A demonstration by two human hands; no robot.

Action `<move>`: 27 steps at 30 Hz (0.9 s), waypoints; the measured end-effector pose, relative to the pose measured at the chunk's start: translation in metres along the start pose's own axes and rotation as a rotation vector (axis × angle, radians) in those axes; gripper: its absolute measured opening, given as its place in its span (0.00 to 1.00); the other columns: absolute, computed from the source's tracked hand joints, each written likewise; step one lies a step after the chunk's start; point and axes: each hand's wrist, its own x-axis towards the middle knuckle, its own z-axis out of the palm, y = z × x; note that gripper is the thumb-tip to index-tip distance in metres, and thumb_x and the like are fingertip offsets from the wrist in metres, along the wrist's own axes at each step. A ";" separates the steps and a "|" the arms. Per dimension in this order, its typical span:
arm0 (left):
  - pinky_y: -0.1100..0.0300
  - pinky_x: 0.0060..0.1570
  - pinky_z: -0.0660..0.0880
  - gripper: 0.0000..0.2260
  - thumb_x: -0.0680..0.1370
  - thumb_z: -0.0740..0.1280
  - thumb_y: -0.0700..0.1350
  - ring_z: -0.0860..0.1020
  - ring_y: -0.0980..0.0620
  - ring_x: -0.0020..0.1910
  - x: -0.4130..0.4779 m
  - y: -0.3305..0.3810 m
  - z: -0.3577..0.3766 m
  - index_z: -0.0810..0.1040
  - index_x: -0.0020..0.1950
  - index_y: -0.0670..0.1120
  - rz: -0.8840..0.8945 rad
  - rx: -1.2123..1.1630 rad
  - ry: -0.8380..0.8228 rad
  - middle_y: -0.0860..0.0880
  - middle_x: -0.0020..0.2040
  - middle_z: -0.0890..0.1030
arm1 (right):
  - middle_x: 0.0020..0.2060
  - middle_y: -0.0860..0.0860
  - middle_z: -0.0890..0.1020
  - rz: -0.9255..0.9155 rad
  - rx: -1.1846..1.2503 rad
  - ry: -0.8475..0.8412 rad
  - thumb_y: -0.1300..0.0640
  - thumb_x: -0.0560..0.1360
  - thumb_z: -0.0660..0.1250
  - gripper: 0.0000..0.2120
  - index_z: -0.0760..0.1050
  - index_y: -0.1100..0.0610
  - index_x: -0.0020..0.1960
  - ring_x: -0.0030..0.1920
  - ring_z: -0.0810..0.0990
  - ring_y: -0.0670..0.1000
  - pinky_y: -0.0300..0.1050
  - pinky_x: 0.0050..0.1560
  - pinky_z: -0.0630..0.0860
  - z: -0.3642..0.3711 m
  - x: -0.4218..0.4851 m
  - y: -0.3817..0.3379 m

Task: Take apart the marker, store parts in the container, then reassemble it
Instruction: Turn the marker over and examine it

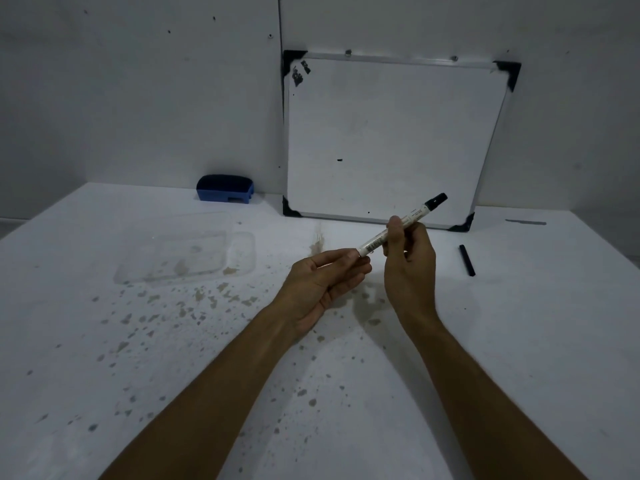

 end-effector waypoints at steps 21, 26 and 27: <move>0.54 0.58 0.81 0.14 0.82 0.66 0.42 0.84 0.45 0.56 -0.002 0.007 -0.001 0.79 0.63 0.34 -0.173 -0.213 0.014 0.37 0.61 0.83 | 0.39 0.46 0.78 -0.402 -0.303 -0.132 0.44 0.84 0.57 0.13 0.73 0.51 0.49 0.41 0.76 0.52 0.60 0.45 0.75 0.006 -0.012 0.005; 0.54 0.61 0.78 0.16 0.81 0.67 0.39 0.83 0.43 0.60 -0.002 0.008 -0.001 0.76 0.66 0.32 -0.187 -0.248 0.003 0.35 0.62 0.82 | 0.40 0.45 0.79 -0.285 -0.243 -0.100 0.45 0.85 0.57 0.06 0.70 0.44 0.51 0.41 0.78 0.51 0.60 0.49 0.76 0.006 -0.009 0.004; 0.54 0.61 0.79 0.17 0.81 0.67 0.39 0.83 0.43 0.61 -0.001 0.008 -0.001 0.75 0.67 0.32 -0.189 -0.255 0.004 0.35 0.62 0.82 | 0.40 0.45 0.79 -0.279 -0.227 -0.093 0.46 0.85 0.57 0.06 0.70 0.44 0.51 0.41 0.78 0.50 0.58 0.48 0.77 0.006 -0.010 0.002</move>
